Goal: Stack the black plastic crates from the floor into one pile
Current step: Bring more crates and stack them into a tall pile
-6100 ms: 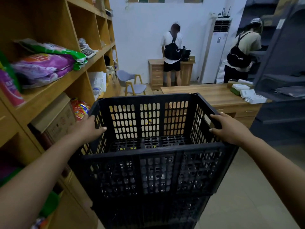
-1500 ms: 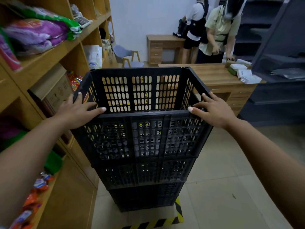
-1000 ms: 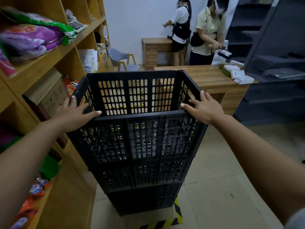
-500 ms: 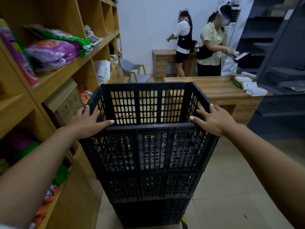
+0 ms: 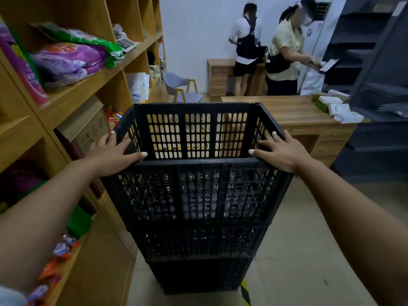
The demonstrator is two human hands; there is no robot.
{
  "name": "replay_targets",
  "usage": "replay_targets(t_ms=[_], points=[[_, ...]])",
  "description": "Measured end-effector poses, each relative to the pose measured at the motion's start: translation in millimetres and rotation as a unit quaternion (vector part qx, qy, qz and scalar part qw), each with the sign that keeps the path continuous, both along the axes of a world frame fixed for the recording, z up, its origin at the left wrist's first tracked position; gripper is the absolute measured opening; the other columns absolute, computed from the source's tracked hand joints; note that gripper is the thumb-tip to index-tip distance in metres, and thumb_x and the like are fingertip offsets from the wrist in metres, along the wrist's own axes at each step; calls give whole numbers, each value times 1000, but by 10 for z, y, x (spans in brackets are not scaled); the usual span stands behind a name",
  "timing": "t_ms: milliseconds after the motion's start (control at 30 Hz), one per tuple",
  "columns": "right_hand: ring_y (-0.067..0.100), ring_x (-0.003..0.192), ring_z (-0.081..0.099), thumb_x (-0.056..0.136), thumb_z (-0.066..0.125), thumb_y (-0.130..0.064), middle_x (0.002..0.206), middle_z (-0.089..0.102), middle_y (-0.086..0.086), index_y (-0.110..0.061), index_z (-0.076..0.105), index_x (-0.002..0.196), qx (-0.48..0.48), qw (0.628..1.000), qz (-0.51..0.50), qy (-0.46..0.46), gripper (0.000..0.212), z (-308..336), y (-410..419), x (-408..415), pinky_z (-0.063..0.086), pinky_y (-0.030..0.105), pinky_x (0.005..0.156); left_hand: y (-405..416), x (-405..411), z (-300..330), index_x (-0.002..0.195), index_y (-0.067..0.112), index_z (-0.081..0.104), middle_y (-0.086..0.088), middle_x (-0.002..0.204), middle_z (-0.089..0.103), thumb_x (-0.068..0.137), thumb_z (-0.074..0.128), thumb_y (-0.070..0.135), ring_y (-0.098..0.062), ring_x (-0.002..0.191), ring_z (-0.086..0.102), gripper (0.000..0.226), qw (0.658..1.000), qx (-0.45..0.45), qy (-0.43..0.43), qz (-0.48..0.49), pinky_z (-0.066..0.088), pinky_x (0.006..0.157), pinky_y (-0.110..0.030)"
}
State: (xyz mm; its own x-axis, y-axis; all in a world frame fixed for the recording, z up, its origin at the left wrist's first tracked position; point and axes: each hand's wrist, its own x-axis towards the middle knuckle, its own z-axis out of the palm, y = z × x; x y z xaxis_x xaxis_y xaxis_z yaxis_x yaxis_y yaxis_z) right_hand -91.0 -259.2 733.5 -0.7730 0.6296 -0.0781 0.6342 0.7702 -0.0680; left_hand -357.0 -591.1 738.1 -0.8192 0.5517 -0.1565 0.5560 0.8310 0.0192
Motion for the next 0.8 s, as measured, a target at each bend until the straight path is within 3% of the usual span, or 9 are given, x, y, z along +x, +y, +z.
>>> replay_targets(t_ms=[367,467,800], points=[[34,147,-5,77,18,-85,161,11,7,-38,30,147,8,1000,8,16,85,0,-118,49,10,51,116,-33,-96,-30,152,35,6,-12,161,-8,52,13,98,-29,147,-7,118,1000,-2,-5,-2,9,118,-49],[33,147,-5,76,18,-87,161,12,6,-39,31,146,7,1000,8,17,86,1,-79,53,11,51,115,-28,-41,-33,152,33,7,-10,161,-10,62,21,91,-28,147,-10,108,1000,12,-15,8,9,118,-50],[28,148,-4,75,19,-87,160,15,6,-36,29,147,-13,1000,-7,28,89,33,-51,57,11,50,115,-67,152,34,152,33,11,-9,161,-11,69,19,86,-28,147,-11,99,999,26,-24,14,9,116,-51]])
